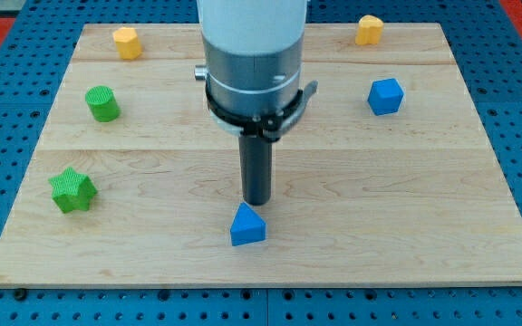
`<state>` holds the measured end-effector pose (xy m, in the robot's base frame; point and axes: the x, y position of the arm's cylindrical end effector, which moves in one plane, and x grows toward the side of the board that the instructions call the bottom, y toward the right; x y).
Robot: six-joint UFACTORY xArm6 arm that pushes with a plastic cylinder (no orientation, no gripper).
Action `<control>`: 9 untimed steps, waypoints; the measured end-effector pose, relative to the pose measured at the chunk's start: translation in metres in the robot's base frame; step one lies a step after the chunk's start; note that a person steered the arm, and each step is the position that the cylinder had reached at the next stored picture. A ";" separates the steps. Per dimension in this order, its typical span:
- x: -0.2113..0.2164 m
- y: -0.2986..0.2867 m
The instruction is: Slide the red circle towards the bottom right of the board
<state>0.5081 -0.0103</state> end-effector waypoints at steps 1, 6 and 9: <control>-0.083 0.006; -0.113 0.063; -0.045 0.157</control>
<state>0.4632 0.1468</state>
